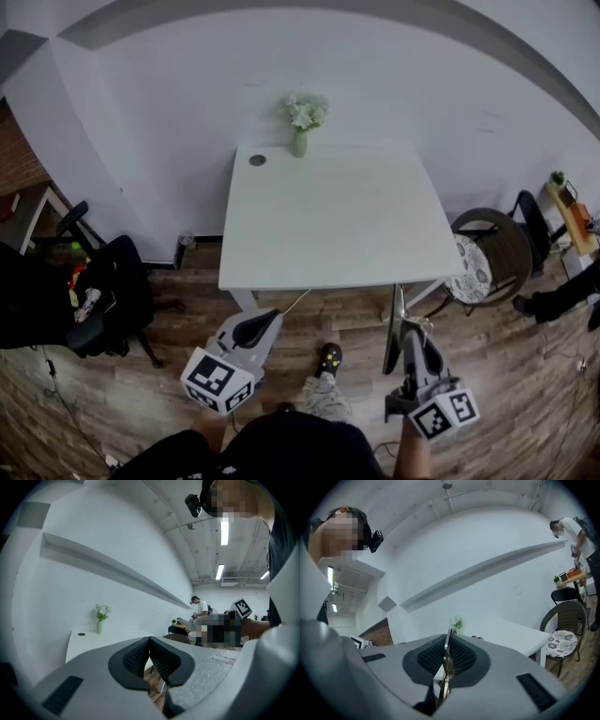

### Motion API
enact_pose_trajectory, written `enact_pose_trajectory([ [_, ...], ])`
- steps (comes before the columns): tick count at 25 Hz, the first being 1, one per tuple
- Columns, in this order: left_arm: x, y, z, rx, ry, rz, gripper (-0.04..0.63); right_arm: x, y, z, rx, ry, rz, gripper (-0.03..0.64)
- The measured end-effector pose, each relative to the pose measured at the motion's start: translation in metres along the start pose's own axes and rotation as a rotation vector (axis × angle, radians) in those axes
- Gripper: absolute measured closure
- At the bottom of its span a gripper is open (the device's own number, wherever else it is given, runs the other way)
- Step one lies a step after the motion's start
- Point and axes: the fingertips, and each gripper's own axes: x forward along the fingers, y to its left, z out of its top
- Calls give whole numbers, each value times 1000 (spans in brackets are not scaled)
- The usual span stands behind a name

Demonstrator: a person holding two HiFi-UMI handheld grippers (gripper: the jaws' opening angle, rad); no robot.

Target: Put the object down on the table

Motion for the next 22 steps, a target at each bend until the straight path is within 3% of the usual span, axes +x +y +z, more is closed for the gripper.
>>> enact_pose_trajectory([
  [22, 119, 97, 28, -17, -2, 196, 597, 198, -76, 32, 16, 83, 208, 609],
])
